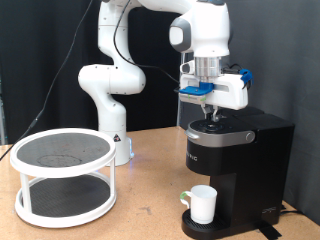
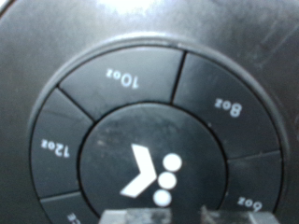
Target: Make a cup of coffee with the keurig machine
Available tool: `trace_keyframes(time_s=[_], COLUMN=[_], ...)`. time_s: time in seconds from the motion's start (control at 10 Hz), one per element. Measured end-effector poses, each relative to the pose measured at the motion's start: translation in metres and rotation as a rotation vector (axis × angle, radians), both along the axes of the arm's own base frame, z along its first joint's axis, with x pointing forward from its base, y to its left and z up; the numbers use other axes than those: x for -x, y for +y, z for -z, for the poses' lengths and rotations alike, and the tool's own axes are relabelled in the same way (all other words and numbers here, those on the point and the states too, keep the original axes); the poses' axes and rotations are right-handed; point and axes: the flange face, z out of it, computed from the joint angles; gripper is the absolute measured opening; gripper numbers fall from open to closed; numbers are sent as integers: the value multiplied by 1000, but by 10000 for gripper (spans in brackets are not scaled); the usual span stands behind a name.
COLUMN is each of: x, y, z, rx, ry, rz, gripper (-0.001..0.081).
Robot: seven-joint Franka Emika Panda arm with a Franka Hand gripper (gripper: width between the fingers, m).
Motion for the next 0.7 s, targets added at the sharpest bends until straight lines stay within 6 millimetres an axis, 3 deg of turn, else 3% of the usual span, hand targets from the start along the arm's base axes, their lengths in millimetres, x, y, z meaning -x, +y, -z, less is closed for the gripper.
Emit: trace_keyframes(time_s=[0.7], x=[-7], y=[-7], z=[10], rx=[-6], ry=[31], rz=[51], gripper=[0])
